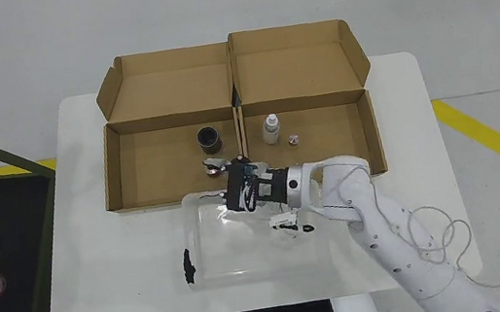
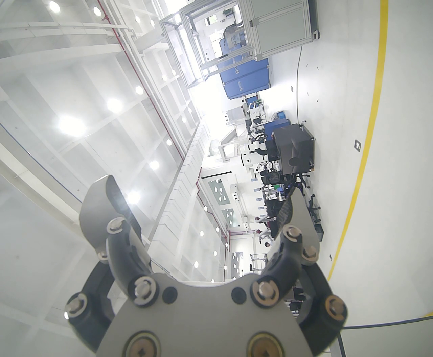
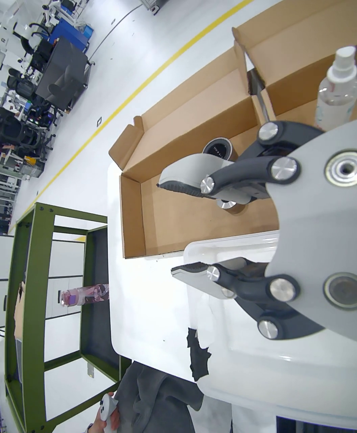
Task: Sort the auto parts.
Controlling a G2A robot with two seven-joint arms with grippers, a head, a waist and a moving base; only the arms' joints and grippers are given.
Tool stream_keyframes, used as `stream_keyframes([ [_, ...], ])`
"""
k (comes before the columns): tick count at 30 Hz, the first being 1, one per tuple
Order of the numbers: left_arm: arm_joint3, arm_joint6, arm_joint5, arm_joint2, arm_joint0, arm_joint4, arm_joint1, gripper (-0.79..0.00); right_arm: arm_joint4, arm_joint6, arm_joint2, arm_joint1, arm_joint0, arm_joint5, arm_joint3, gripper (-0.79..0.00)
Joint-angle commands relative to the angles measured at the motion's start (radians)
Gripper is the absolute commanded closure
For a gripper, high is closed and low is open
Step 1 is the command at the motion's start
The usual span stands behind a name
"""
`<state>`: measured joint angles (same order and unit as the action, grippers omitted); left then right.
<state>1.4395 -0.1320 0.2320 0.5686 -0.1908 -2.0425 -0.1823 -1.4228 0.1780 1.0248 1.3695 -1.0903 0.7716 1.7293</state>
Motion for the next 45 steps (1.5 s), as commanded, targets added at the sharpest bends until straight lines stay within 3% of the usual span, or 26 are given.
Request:
stream_keyframes([
  [1,0.0,0.0,0.0,0.0,0.0,0.0,0.0,-0.785,-0.008,-0.027,0.048,-0.013,-0.049,0.003,0.024,-0.379],
  [4,0.0,0.0,0.0,0.0,0.0,0.0,0.0,-0.785,-0.024,-0.059,0.113,-0.031,-0.118,0.016,0.058,-0.391],
  [8,0.0,0.0,0.0,0.0,0.0,0.0,0.0,-0.785,-0.048,-0.115,0.19,-0.05,-0.185,0.028,0.077,-0.471],
  [20,0.0,0.0,0.0,0.0,0.0,0.0,0.0,-0.785,-0.082,-0.26,0.378,-0.093,-0.344,0.016,0.159,-0.443],
  [37,0.0,0.0,0.0,0.0,0.0,0.0,0.0,-0.785,-0.071,-0.371,0.609,-0.13,-0.49,-0.054,0.161,-0.471],
  [45,0.0,0.0,0.0,0.0,0.0,0.0,0.0,-0.785,-0.095,-0.394,0.66,-0.142,-0.517,-0.09,0.163,-0.56],
])
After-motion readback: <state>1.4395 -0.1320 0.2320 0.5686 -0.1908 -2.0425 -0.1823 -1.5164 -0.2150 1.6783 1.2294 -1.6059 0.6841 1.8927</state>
